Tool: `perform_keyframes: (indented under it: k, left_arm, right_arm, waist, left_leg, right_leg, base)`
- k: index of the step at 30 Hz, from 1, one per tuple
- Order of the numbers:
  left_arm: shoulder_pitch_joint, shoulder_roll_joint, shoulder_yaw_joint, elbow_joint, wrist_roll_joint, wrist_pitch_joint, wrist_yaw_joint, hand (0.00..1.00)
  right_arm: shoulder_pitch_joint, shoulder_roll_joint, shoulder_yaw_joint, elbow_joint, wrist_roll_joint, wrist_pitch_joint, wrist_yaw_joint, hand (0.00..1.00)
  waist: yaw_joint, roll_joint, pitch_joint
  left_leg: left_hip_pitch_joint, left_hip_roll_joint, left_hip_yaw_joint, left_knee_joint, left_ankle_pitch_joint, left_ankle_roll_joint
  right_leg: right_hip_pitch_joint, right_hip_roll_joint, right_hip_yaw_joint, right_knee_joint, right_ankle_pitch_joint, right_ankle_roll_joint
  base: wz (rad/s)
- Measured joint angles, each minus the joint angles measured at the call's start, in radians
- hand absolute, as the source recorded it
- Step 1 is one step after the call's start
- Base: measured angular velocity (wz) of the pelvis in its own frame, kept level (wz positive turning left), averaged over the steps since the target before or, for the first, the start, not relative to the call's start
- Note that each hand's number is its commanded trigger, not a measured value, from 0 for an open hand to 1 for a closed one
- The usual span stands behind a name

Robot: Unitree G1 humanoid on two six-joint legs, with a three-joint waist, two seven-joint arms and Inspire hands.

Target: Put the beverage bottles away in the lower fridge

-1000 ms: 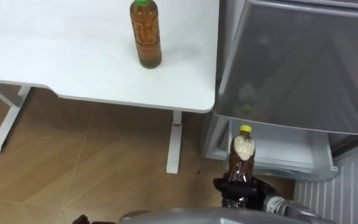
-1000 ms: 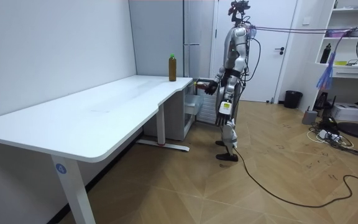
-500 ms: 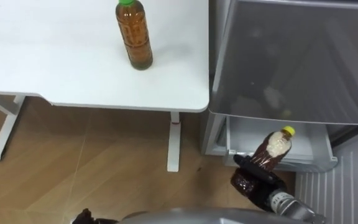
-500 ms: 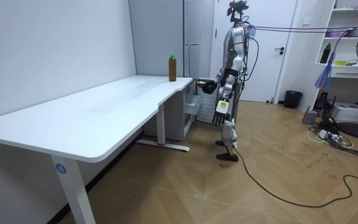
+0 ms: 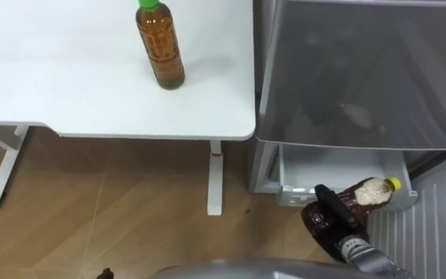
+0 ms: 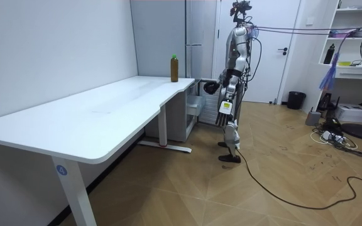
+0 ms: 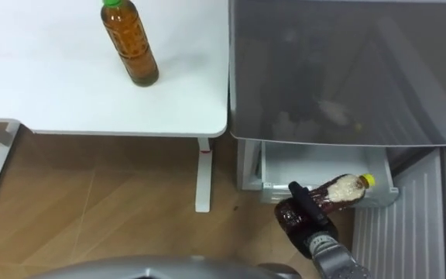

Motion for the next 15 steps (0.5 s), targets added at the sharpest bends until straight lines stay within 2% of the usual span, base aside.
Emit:
perform_keyframes:
  k: [8, 15]
  left_arm:
    - [0.003, -0.002, 0.0, 0.021, 0.015, 0.017, 0.0, 0.0]
    - [0.017, -0.006, 0.001, 0.025, 0.048, 0.031, -0.007, 0.0]
  right_arm:
    - [-0.002, 0.003, 0.0, 0.001, 0.097, -0.035, -0.039, 1.0]
    - [-0.002, 0.003, 0.0, 0.005, 0.171, -0.039, -0.051, 1.0]
  waist:
    - [0.001, 0.008, 0.0038]
    - [0.018, 0.007, 0.0025]
  left_leg:
    - [-0.012, 0.0, -0.001, -0.002, -0.001, -0.001]
    - [-0.012, 0.0, 0.0, 0.002, -0.001, -0.001]
  right_leg:
    - [-0.015, -0.001, 0.0, 0.014, 0.0, 0.0]
    - [-0.016, -0.001, 0.002, 0.015, 0.0, 0.0]
  base:
    - [0.0]
    - [0.0]
